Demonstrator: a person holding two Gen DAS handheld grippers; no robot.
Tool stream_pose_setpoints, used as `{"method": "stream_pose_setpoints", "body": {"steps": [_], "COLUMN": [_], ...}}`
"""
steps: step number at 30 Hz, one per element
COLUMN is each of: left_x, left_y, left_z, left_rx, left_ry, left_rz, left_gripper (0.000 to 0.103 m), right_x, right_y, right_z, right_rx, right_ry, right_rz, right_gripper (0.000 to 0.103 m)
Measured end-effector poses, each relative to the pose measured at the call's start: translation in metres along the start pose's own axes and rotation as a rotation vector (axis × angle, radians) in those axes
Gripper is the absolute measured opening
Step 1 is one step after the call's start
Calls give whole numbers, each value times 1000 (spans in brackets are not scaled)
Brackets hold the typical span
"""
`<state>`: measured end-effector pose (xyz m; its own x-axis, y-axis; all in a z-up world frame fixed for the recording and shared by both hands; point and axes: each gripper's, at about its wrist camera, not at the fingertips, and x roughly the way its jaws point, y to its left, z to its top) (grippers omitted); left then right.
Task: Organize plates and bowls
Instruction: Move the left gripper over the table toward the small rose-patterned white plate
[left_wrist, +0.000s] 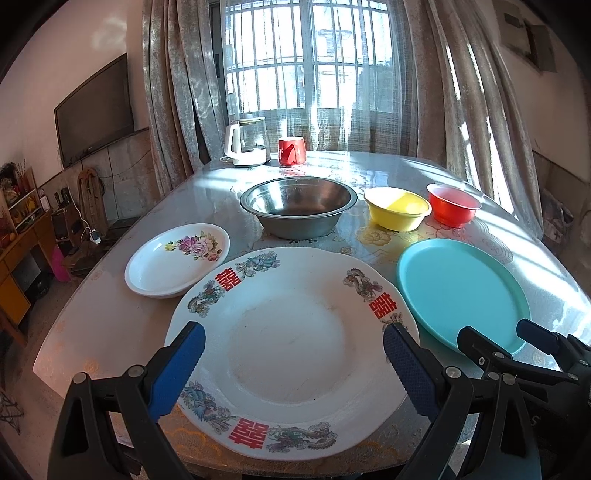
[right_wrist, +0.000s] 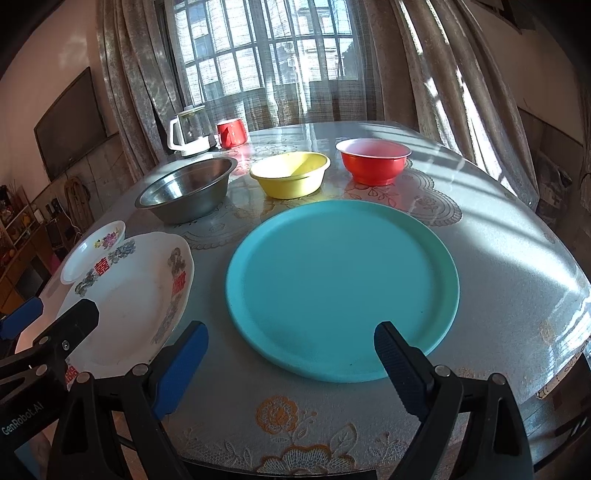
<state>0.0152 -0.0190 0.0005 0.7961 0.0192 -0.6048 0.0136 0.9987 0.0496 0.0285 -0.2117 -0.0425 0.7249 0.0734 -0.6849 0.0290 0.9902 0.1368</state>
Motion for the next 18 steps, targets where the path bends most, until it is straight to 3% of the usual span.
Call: {"method": "stream_pose_setpoints", "body": {"steps": [12, 17, 18], "left_x": [12, 23, 25], "left_y": [-26, -34, -36], "left_z": [15, 30, 34], "left_rx": [112, 155, 168], "left_ry": [24, 38, 43], "left_rz": [-50, -83, -95], "left_gripper": [98, 81, 72], "right_x": [2, -1, -1], "right_y": [-40, -70, -77], "right_z": [8, 16, 18], "right_rx": [80, 141, 157], "right_ry": [-13, -30, -29], "right_rz": [16, 16, 4], "right_gripper": [93, 81, 80]}}
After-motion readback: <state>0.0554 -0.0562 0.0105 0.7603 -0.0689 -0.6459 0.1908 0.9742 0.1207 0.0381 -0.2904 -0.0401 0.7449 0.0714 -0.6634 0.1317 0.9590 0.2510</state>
